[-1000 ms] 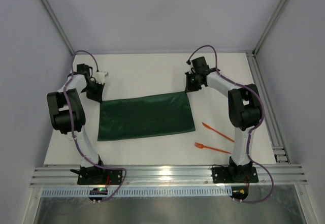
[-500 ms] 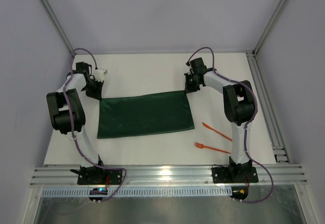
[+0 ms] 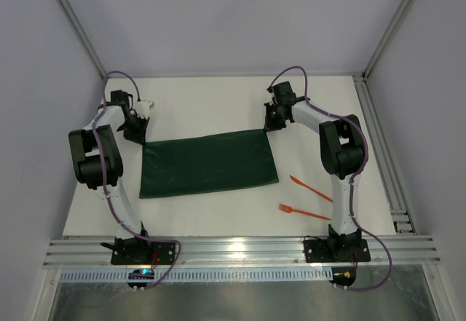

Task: Fold the napkin into a case and place the utensils inside
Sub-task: Smooth out the rectangle-folded napkin at the center of the board.

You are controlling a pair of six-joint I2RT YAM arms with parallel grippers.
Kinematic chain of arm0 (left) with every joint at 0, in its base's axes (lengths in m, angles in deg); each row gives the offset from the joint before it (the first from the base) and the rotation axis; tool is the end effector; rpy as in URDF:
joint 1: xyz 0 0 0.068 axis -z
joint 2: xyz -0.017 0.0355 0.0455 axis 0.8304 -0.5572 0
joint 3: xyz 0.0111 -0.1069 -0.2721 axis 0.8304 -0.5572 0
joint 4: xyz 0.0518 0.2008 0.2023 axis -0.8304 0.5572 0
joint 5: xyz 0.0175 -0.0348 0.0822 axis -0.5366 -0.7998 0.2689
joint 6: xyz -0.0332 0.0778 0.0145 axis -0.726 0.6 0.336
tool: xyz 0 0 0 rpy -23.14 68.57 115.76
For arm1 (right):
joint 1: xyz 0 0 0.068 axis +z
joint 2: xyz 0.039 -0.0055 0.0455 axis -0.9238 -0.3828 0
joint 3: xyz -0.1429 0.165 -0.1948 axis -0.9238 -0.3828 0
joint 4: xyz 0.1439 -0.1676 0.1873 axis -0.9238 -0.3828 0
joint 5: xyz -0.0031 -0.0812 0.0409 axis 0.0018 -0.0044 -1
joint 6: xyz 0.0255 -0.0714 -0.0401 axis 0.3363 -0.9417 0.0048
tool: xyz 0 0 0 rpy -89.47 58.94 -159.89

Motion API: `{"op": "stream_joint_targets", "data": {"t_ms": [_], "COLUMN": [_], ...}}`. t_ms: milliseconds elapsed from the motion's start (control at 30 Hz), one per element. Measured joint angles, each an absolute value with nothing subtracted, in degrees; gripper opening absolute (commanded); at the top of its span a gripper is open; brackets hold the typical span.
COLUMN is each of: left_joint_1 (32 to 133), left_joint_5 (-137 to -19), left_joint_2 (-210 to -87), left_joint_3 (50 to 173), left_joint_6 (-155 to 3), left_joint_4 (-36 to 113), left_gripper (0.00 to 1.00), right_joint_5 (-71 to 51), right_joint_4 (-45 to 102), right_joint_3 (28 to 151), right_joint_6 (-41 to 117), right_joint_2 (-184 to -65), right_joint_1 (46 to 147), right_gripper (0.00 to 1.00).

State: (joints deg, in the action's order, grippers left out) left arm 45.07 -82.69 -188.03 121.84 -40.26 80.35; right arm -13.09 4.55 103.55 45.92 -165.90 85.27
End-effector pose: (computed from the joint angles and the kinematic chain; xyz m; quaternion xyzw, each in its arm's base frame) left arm 0.4441 0.0695 0.1335 0.1314 0.9728 -0.0605 0.1812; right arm 0.4878 0.1704 0.1287 -0.0494 0.9553 0.1604 0.2432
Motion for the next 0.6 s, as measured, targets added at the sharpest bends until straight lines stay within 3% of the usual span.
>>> {"op": "stream_joint_targets", "data": {"t_ms": [600], "left_joint_1": [45.1], "left_joint_5": [-81.8], "left_joint_2": [-188.0], "left_joint_3": [121.8], "left_joint_6": [-40.3], "left_joint_4": [79.6], "left_gripper": [0.00], "right_joint_5": [-12.6], "right_joint_4": [5.9], "right_joint_3": [104.9], "right_joint_6": [47.5], "right_joint_2": [-166.1], "right_joint_1": [85.3], "right_gripper": [0.04]}}
